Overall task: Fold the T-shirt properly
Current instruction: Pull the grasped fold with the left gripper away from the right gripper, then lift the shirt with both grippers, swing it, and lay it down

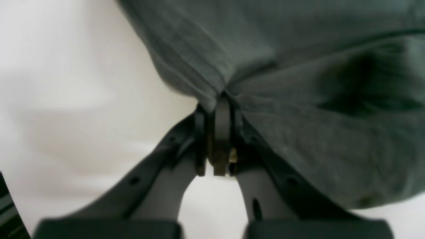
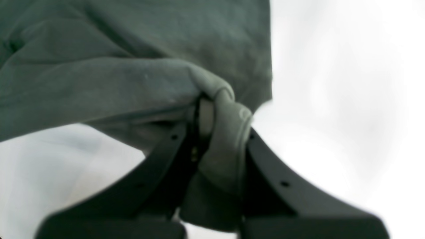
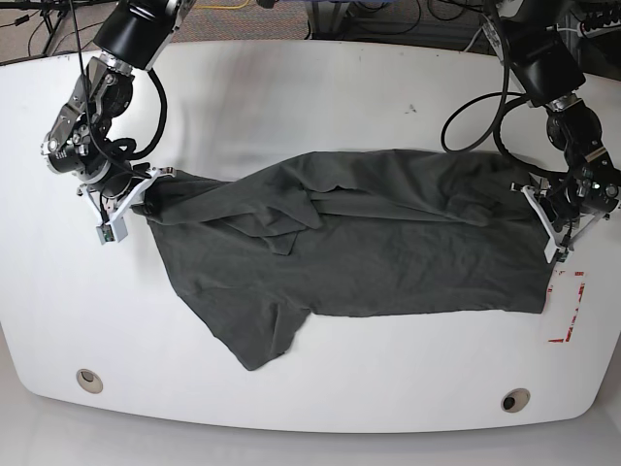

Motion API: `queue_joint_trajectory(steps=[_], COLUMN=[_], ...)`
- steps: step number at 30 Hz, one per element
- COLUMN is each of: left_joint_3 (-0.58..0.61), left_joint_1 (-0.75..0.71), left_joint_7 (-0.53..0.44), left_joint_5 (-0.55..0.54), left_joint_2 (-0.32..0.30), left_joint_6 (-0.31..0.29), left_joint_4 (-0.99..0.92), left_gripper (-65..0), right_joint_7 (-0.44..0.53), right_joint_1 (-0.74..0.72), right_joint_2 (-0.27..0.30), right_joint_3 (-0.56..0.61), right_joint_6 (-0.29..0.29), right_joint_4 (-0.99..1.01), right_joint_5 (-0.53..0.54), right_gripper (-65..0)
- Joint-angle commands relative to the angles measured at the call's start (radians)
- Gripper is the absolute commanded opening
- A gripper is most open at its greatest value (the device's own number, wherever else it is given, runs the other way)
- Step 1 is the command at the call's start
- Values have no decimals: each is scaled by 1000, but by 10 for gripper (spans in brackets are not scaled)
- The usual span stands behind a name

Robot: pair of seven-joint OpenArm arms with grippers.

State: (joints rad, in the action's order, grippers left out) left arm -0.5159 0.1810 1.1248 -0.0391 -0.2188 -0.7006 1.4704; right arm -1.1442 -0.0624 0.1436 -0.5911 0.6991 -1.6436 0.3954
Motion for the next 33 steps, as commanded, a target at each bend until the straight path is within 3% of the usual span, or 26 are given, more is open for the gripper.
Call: queue_joint_trajectory(steps=[1, 14, 23, 33], left_joint_3=[-19, -39, -8, -3], left_joint_1=[22, 111, 348, 627], left_joint_7=[-4, 133, 268, 271], left_joint_5=[9, 8, 9, 14], left_joint_2=[-23, -17, -15, -3], left_joint_6=[2, 2, 2, 2], left_joint_4=[25, 201, 275, 269], left_gripper=[-647, -646, -646, -646], right_joint_7=[3, -35, -36, -36], right_joint_1=[-43, -138, -322, -638], right_joint_2=[20, 17, 60, 121], right_joint_3=[-3, 41, 63, 162], right_joint_6=[-1, -1, -1, -1], right_joint_4=[-23, -23, -16, 144], right_joint_5=[3, 9, 0, -2], right_gripper=[-650, -650, -650, -650])
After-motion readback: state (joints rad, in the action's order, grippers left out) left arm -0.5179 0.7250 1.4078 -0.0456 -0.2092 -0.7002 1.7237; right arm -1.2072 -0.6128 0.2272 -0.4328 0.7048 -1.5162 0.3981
